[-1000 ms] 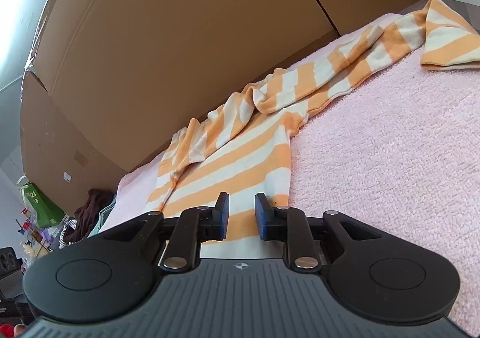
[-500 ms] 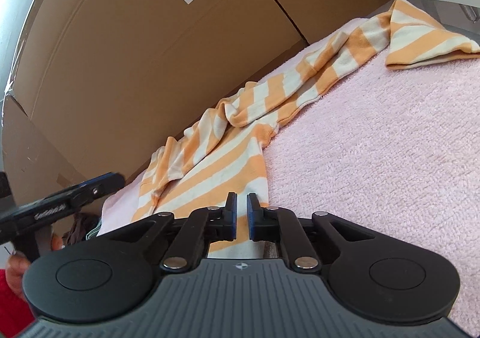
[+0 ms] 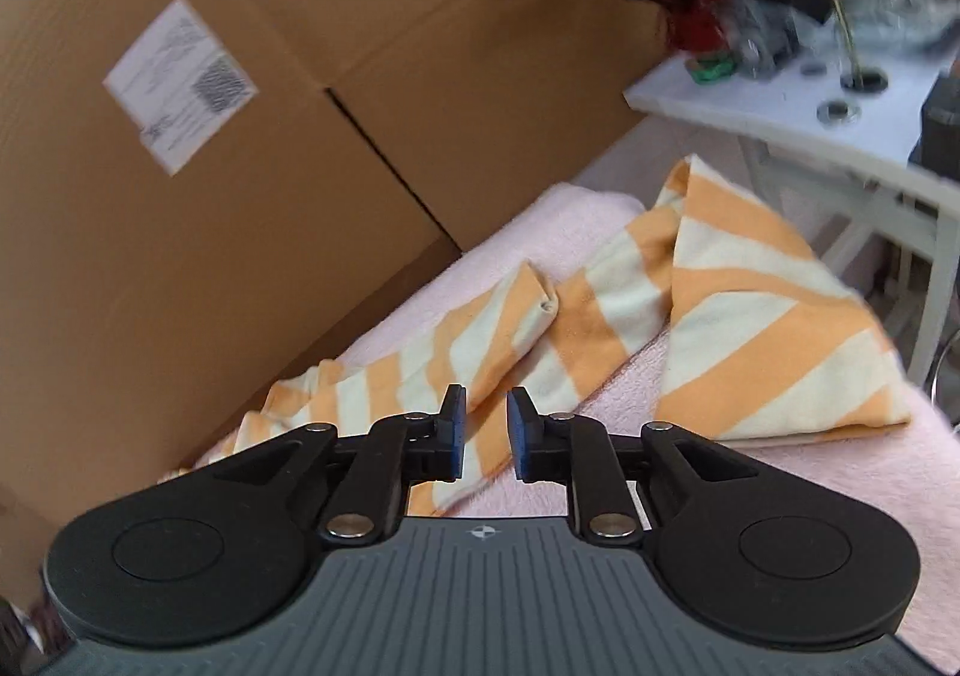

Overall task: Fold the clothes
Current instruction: 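Reach the right gripper to the sleeve end and pinch it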

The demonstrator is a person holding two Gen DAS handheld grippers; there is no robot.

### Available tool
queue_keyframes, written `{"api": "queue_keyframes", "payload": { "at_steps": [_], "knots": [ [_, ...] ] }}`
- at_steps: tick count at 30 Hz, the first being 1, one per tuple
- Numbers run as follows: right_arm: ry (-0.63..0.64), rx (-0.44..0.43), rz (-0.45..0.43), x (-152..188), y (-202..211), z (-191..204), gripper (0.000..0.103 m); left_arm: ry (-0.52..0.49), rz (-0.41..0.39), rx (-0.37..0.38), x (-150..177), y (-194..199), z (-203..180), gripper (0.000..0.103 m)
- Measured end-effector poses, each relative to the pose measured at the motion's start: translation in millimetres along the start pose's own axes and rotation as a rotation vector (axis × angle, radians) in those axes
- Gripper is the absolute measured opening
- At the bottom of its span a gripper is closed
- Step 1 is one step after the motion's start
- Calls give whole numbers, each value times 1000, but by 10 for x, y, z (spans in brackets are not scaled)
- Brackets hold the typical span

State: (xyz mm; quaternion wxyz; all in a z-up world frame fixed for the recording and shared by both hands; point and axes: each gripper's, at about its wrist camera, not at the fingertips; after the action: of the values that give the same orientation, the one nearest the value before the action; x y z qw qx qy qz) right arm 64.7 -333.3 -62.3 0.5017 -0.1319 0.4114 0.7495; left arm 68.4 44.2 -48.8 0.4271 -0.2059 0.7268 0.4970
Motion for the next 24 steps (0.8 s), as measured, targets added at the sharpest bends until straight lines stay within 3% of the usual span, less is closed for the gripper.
{"api": "queue_keyframes", "payload": {
  "at_steps": [6,11,15,20,23,24],
  "knots": [
    [-38,50,-36,-8,-203,39,21,31,-3,19,0,-8,47,47],
    [-95,28,-84,7,-195,50,25,25,-3,22,-1,-6,35,51],
    [-72,9,-104,-51,-243,80,26,23,-2,23,1,-8,29,52],
    [-44,57,-115,-85,-447,80,30,24,-1,24,3,-10,24,53],
    [-10,79,-114,-87,-521,126,22,22,-1,26,8,-10,22,54],
    [20,97,-107,-95,-534,162,10,21,0,26,10,-10,19,54]
  ]
}}
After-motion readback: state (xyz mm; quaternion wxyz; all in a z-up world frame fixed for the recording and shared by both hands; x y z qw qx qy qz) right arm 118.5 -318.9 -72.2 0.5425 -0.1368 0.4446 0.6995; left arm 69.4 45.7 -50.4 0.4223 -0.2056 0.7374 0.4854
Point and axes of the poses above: each gripper's, at about its wrist camera, not at the fingertips, and y roughly against the way its jaws point, z to its left, x to its underside, and after that the axes turned 2 degrees about -x, right-handed
